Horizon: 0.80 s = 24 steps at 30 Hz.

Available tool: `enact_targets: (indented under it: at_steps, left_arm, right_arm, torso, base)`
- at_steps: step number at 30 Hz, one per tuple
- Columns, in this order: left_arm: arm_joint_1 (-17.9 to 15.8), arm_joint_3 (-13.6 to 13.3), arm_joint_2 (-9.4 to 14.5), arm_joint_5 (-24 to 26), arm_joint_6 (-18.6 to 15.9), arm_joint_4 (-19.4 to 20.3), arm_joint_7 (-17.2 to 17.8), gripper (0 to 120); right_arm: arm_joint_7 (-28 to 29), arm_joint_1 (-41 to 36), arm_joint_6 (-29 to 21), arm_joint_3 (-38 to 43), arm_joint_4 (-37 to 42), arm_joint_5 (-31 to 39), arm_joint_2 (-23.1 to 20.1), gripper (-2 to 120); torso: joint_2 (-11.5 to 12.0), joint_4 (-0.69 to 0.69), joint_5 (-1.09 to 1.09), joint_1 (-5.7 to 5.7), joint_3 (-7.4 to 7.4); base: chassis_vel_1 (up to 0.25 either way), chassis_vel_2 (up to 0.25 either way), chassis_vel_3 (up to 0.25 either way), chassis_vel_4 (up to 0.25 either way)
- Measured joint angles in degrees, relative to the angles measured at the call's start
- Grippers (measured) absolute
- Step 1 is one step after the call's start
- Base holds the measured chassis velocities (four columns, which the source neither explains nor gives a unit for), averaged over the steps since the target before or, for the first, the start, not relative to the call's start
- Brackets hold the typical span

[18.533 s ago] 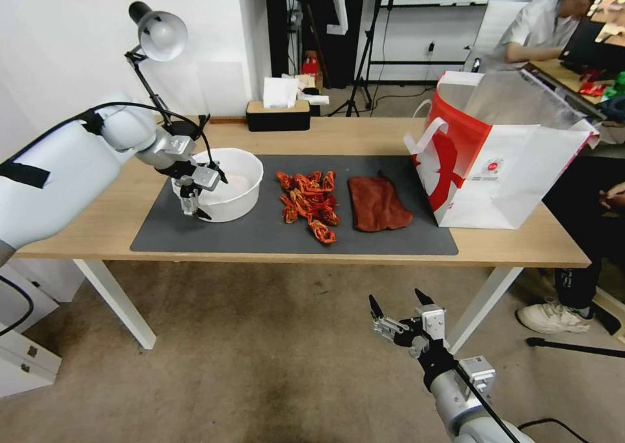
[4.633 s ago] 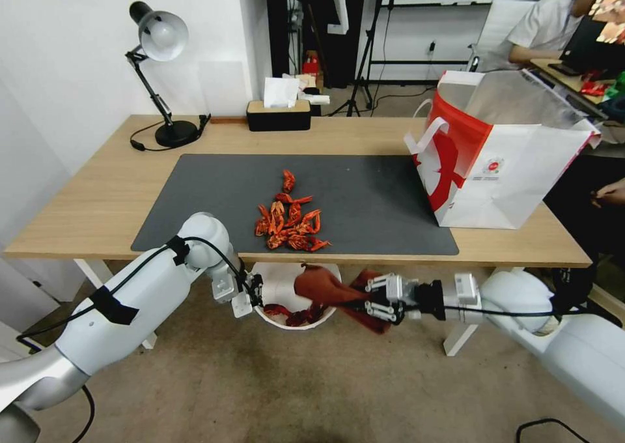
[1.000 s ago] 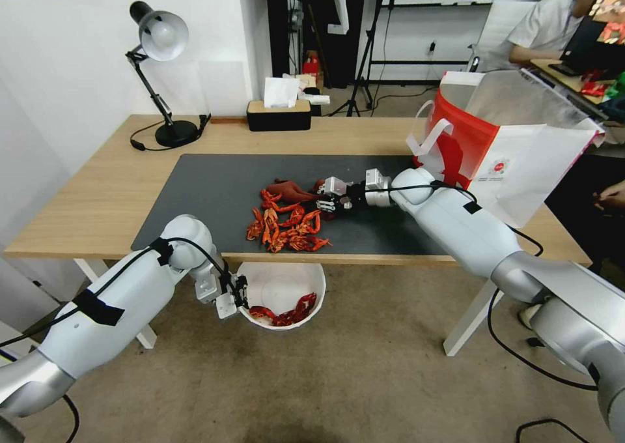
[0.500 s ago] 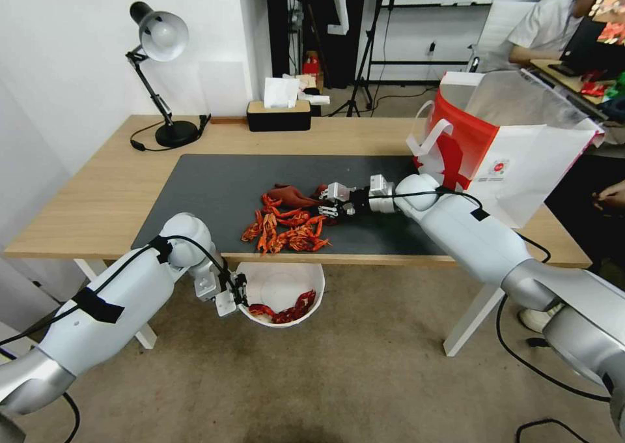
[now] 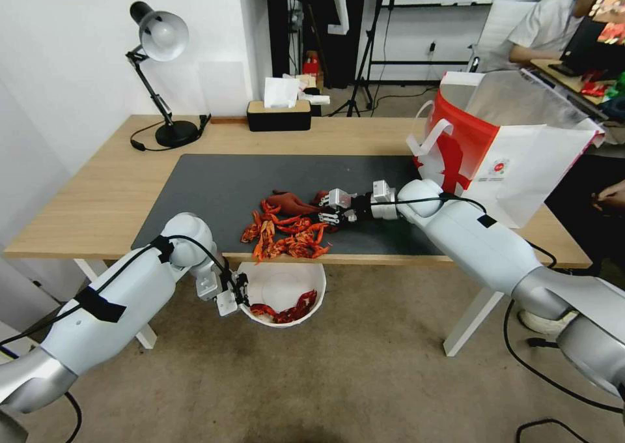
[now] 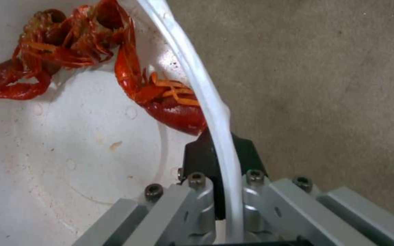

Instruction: Sweep shrimp from table into container with towel, then put container into takeout bag.

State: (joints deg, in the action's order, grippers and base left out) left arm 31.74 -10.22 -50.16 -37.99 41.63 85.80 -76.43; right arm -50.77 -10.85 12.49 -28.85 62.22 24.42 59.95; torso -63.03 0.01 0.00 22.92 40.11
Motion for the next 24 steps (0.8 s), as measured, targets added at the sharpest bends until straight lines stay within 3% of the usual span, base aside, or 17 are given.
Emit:
enact_targets:
  at_steps: [10, 24]
  left_arm:
    - [0.36, 0.03, 1.84, 0.82, 0.03, 0.87, -0.05, 0]
    - [1.91, 0.62, 2.39, -0.87, 1.24, 3.26, 0.93, 0]
  right_arm:
    - [0.0, -0.84, -0.15, 0.39, 1.36, 0.24, -0.75, 10]
    - [0.16, -1.82, -1.91, 0.43, 4.67, 0.4, -2.14, 10]
  torso:
    - [0.01, 0.0, 0.0, 0.0, 0.0]
    - [0.01, 0.0, 0.0, 0.0, -0.01]
  base:
    - [0.0, 0.0, 0.0, 0.0]
    - [0.0, 0.0, 0.0, 0.0]
